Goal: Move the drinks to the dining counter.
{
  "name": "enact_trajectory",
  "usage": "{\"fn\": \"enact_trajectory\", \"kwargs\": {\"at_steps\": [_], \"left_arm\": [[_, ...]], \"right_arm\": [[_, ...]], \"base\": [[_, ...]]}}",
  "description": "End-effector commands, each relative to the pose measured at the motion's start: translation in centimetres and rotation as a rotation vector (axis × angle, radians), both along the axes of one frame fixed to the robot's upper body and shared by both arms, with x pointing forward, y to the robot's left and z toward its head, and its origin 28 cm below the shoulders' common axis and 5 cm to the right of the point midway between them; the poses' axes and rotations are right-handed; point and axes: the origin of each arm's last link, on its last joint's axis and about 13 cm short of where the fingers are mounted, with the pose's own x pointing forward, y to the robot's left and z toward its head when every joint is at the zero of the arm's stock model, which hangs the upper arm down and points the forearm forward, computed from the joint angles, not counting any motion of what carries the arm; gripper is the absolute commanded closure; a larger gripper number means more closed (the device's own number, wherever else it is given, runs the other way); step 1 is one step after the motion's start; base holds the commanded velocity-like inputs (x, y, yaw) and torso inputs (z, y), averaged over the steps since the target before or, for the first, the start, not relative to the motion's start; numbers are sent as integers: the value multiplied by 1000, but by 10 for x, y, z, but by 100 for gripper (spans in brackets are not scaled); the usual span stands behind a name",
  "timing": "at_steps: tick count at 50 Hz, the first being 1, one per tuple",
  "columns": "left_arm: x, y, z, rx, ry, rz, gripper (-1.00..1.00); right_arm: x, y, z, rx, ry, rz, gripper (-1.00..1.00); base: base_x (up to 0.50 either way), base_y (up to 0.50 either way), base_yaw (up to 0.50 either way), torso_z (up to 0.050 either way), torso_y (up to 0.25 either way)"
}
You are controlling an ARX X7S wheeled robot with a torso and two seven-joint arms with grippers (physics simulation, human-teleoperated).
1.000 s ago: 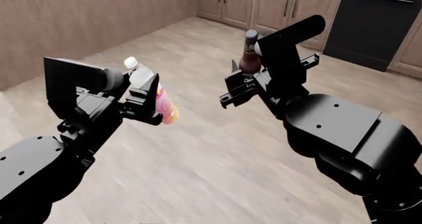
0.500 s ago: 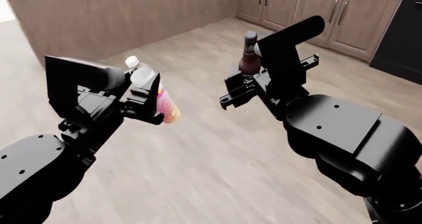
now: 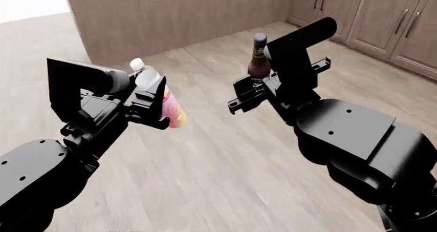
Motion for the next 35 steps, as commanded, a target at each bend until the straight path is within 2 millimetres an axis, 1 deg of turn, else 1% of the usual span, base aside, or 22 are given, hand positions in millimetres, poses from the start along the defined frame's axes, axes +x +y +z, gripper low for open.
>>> {"fn": "enact_trajectory", "kwargs": {"at_steps": [1,19,23,31,33,35], "left_arm": [[-1,1,3,-11,-18,7,100],[-1,0,7,-7,-24,5,100],[-1,0,6,-8,-24,4,100],[-1,0,4,-10,-20,7,100],[-2,1,4,-11,-21,7,100],[-2,1,4,-11,-21,8,100]], "right_arm": [[0,0,1,-29,-12,-20,100],[2,2,3,-38,62,-38,100],[2,1,4,-7,82,-33,100],[2,1,3,-12,93,-22,100],[2,1,3,-6,95,-32,100],[3,0,3,25,101,-38,100]], "base": [[-141,91,500,0,0],[-47,27,500,1,1],[-99,47,500,0,3],[-238,101,490,0,0],[-458,181,352,0,5],[-571,-89,0,0,0]]}}
